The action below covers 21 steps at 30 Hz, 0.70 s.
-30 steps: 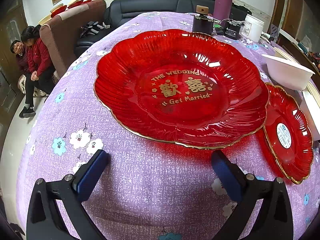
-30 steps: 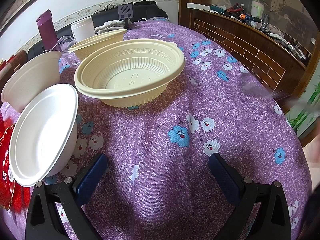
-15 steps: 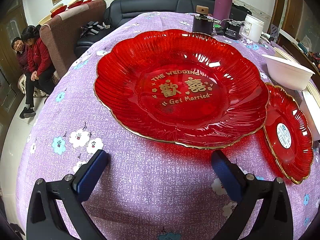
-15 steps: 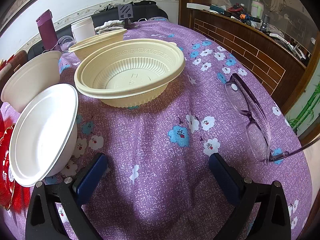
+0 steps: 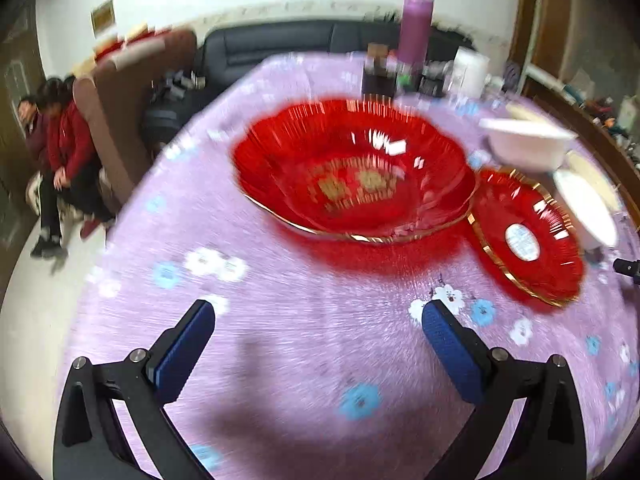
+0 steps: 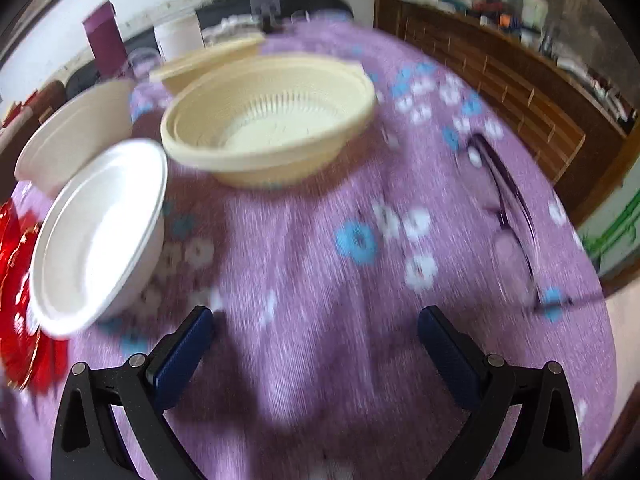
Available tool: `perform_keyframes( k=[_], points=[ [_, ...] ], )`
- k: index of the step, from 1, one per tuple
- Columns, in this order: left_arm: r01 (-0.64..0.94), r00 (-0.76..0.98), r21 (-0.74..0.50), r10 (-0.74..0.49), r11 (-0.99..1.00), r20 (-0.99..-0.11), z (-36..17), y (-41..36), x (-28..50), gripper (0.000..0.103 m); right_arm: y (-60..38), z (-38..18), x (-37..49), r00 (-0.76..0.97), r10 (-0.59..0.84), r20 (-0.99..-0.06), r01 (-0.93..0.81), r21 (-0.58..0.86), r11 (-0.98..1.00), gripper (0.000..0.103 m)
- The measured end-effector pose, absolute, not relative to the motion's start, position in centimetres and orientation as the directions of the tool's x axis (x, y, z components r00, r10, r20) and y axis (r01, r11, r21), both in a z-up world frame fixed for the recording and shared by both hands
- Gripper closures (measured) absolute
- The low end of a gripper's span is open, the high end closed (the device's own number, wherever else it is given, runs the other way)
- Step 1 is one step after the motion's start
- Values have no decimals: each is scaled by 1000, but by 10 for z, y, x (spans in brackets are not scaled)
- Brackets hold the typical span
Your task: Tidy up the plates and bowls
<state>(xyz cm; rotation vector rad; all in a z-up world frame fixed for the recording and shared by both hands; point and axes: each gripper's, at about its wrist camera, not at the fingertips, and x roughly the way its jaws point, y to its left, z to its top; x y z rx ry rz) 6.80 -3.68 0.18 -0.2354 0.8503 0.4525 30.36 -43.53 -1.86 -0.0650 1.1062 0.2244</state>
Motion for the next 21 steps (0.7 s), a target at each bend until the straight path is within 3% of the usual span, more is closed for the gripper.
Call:
perform_keyframes(
  k=[8,14,18,21],
  points=[
    [-499,658,-95,305,862,-689,53,10,25,0,-432,73,231,547,428,-719,-436,193,879,1],
    [-494,686,-194,243,847,-686,71,39,22,0,-358,126,197,280,761,-585,-716,401,571,0],
    [-481,691,-158,262,862,-673,84,36,24,0,-319,135,193,185,848,-498,-716,523,463,0],
    [-465,696,-163,246,871,-674,93,38,30,0,-271,148,186,153,826,-542,-750,481,454,0]
  ],
)
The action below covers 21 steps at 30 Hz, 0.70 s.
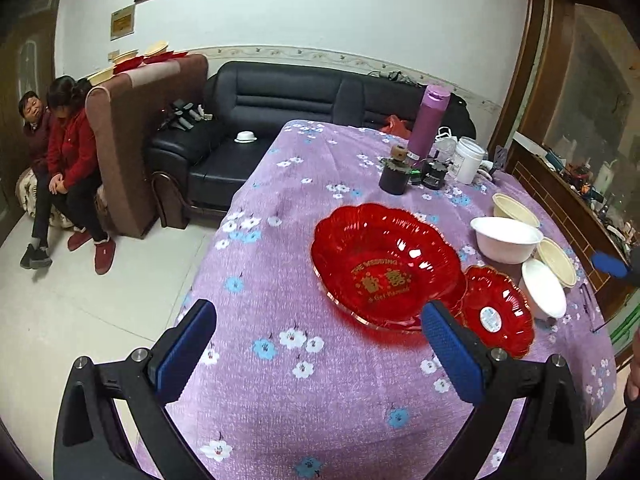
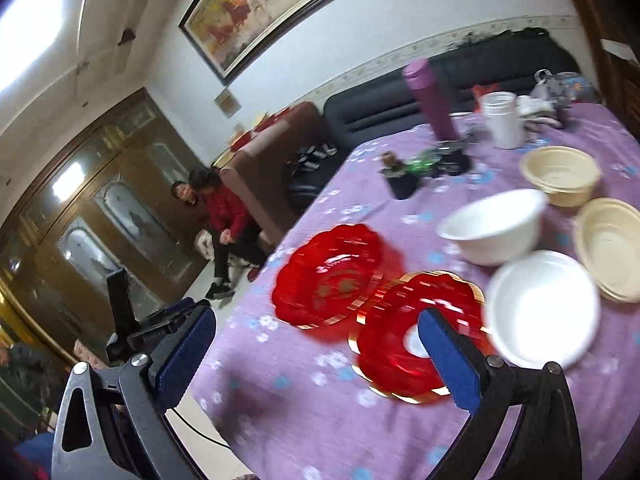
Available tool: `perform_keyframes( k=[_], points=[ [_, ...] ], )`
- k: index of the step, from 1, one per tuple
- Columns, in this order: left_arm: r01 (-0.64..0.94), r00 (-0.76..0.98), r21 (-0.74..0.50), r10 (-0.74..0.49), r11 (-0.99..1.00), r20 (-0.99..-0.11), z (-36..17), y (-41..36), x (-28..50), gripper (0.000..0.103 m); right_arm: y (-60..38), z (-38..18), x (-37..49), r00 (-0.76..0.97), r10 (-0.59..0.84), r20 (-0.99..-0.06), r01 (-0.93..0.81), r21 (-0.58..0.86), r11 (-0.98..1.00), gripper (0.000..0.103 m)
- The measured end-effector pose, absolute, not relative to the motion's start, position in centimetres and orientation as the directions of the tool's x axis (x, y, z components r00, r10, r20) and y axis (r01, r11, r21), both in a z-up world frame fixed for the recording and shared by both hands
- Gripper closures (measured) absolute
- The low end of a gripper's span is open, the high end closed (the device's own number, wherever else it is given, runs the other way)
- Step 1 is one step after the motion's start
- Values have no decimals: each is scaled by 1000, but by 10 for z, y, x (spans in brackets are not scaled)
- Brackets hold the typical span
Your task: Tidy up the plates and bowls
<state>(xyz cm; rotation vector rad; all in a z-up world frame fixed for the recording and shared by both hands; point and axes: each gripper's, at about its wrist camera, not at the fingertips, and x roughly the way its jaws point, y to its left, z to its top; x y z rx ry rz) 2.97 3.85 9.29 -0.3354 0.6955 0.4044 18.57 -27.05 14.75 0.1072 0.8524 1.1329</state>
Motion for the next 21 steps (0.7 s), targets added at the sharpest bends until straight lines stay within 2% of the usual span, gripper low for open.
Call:
perform_keyframes(
  k=[4,9,12,17,21],
  points=[
    [-448,725,-198,225,872,-651,116,52,37,0,-213,193,169,160,825,-542,-811,404,423,1],
    [-453,754,-194,258,870,-604,141,61,35,0,-174,294,139,243,891,-384,-895,266,359,1],
    [-466,751,-182,278,866,-599,148,70,31,0,-156,335,133,230,927,-295,-902,293,317,1],
    [-502,730,-164,314,849,-606,159,89,16,0,-110,406,103,220,954,-203,-931,249,267,1],
    [-523,735,-137,364,841,-572,187,102,-13,0,-90,462,75,206,967,-148,-947,221,235,2]
  ],
)
